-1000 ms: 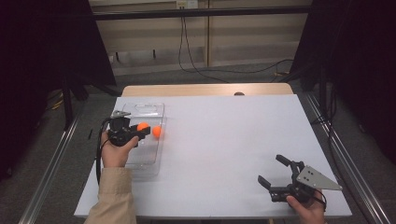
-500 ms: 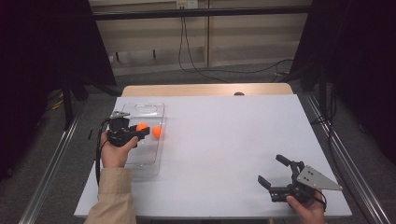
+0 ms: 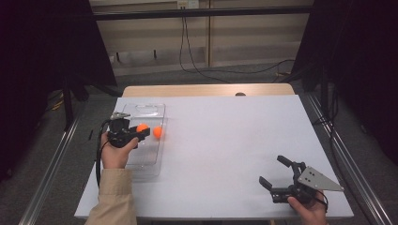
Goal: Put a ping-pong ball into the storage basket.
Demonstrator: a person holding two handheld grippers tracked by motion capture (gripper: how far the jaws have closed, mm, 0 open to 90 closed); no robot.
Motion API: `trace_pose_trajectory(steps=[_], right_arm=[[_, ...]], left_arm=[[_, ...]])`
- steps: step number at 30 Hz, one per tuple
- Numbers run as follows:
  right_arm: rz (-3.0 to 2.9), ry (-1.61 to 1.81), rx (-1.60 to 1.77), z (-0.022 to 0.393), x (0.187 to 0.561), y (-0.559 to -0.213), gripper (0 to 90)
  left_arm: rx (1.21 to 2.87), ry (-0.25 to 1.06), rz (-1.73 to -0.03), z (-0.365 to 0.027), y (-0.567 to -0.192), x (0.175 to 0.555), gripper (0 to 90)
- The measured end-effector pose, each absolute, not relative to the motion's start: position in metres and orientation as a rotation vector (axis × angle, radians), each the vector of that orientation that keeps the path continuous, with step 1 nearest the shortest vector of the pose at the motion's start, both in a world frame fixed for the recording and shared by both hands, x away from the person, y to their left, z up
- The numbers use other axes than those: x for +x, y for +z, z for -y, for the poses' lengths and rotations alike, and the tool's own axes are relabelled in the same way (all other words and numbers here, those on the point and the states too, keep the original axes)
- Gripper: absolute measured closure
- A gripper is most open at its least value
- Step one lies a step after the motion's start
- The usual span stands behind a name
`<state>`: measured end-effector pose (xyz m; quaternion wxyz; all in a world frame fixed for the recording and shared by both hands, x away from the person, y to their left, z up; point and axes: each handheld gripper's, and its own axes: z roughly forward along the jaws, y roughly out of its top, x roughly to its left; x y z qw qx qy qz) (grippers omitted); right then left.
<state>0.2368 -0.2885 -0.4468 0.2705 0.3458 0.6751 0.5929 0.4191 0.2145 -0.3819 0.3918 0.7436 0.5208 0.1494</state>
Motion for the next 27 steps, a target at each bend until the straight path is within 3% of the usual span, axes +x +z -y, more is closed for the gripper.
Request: trace_pose_trajectory(steps=[27], right_arm=[[-1.818, 1.596, 0.930, 0.2887, 0.2367, -0.4465, 2.8]], left_arm=[[1.903, 0.388, -1.342, -0.2156, -0.3853, 0.4199, 50.3]])
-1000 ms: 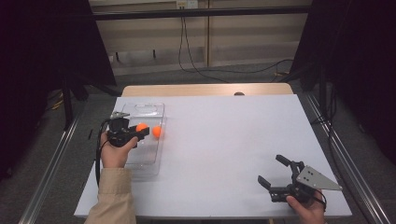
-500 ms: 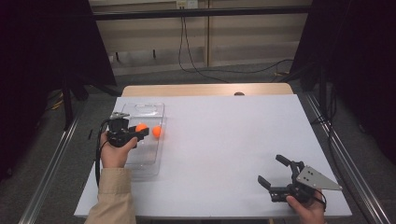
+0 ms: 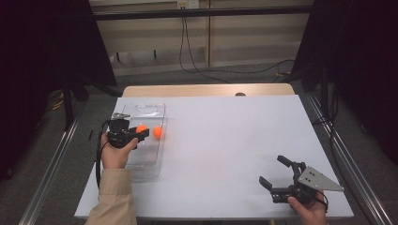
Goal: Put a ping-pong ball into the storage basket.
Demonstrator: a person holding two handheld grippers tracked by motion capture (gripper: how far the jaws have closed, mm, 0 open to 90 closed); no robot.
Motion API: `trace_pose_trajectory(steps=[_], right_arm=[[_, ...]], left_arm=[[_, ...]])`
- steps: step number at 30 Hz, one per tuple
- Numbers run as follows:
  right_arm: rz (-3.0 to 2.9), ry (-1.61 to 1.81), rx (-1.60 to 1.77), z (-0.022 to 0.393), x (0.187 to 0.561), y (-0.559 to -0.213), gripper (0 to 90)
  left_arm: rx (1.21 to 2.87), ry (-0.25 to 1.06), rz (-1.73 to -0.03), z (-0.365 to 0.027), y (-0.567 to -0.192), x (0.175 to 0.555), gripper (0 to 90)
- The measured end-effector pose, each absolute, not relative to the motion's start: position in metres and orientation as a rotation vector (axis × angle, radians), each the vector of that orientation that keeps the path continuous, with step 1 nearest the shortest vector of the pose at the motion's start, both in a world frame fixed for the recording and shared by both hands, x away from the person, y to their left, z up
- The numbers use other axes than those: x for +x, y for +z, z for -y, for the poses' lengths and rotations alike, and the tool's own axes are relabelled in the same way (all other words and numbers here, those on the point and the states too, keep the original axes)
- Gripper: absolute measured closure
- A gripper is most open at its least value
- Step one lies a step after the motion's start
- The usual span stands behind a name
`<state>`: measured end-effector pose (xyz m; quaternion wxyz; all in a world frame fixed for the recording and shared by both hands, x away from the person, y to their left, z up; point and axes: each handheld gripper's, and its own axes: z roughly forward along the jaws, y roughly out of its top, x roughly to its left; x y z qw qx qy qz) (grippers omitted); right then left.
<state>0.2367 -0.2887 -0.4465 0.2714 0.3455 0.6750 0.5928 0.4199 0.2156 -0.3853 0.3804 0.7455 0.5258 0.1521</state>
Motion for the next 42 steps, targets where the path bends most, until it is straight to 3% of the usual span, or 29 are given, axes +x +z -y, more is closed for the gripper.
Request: trace_pose_trajectory(steps=[28, 42], right_arm=[[-1.821, 1.594, 0.933, 0.2890, 0.2367, -0.4471, 2.9], [-1.815, 1.596, 0.933, 0.2900, 0.2381, -0.4472, 2.8]], left_arm=[[1.889, 0.392, -1.348, -0.2158, -0.3846, 0.4195, 45.8], [1.846, 0.408, -1.326, -0.2160, -0.3804, 0.4172, 27.0]])
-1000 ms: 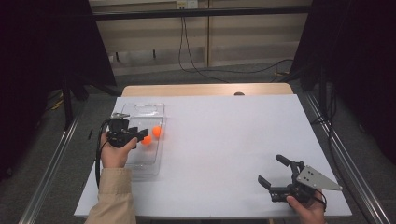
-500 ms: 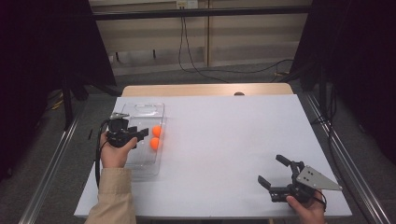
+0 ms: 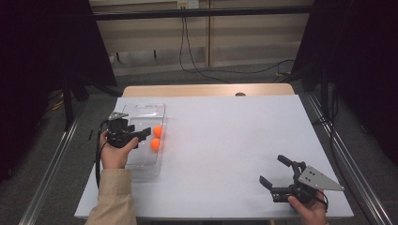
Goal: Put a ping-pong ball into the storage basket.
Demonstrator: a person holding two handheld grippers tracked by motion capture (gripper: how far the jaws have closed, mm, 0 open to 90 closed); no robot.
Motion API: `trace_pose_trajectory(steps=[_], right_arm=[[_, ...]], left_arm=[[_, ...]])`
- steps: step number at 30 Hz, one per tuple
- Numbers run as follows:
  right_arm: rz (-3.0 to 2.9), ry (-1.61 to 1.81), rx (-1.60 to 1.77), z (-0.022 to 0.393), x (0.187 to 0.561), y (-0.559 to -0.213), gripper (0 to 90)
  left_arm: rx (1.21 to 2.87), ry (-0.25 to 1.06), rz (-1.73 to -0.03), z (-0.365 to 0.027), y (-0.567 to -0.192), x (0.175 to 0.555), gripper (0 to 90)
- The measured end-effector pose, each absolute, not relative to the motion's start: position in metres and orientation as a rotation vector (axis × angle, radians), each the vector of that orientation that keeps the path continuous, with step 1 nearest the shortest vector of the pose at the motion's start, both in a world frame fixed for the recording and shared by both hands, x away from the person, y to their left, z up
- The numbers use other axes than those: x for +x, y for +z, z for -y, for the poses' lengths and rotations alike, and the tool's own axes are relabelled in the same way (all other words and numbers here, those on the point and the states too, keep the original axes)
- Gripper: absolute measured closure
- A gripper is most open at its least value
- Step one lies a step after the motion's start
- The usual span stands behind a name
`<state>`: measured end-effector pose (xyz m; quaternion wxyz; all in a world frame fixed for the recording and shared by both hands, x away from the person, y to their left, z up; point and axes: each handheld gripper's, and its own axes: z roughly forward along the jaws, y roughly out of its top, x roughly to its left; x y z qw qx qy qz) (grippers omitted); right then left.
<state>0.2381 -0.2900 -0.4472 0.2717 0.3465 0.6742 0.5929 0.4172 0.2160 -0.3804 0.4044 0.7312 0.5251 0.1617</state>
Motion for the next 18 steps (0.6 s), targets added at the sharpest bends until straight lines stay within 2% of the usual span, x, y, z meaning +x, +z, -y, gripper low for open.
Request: trace_pose_trajectory(steps=[15, 18], right_arm=[[-1.817, 1.596, 0.930, 0.2889, 0.2374, -0.4467, 2.9], [-1.818, 1.597, 0.931, 0.2886, 0.2379, -0.4468, 2.9]], left_arm=[[1.799, 0.412, -1.259, -0.2143, -0.3741, 0.4113, 5.2], [1.791, 0.425, -1.222, -0.2140, -0.3715, 0.4074, 4.1]])
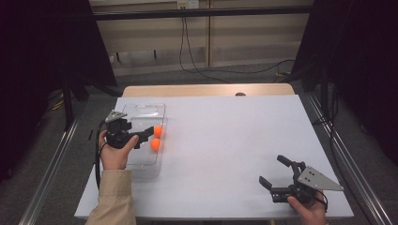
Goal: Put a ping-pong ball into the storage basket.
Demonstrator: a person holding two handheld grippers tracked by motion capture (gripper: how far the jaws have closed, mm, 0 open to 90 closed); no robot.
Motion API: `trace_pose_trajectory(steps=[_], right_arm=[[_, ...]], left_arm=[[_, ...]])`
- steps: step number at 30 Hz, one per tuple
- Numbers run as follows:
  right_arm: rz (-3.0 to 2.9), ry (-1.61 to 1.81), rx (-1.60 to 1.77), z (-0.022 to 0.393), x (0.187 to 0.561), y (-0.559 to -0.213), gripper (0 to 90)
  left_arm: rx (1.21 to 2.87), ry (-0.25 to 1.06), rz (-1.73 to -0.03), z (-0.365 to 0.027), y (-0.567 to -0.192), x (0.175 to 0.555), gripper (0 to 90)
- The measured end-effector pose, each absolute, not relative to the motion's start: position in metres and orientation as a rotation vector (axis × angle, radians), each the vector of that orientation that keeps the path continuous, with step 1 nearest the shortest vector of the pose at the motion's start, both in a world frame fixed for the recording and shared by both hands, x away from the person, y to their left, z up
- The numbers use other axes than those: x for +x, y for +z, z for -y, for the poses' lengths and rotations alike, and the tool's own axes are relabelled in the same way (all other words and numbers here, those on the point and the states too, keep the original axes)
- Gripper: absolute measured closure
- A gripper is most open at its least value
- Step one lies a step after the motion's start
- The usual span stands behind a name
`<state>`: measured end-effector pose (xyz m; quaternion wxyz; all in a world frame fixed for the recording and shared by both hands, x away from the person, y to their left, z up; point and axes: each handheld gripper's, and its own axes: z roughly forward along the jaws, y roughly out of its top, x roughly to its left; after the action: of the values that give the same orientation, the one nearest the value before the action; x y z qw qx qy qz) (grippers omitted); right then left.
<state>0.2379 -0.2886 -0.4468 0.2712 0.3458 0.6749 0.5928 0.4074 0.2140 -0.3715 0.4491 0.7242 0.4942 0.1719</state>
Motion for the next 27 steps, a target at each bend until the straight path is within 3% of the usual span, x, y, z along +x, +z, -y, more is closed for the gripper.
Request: trace_pose_trajectory(steps=[27], right_arm=[[-1.813, 1.593, 0.933, 0.290, 0.238, -0.447, 2.9]], left_arm=[[1.659, 0.476, -1.046, -0.217, -0.376, 0.364, 3.7]])
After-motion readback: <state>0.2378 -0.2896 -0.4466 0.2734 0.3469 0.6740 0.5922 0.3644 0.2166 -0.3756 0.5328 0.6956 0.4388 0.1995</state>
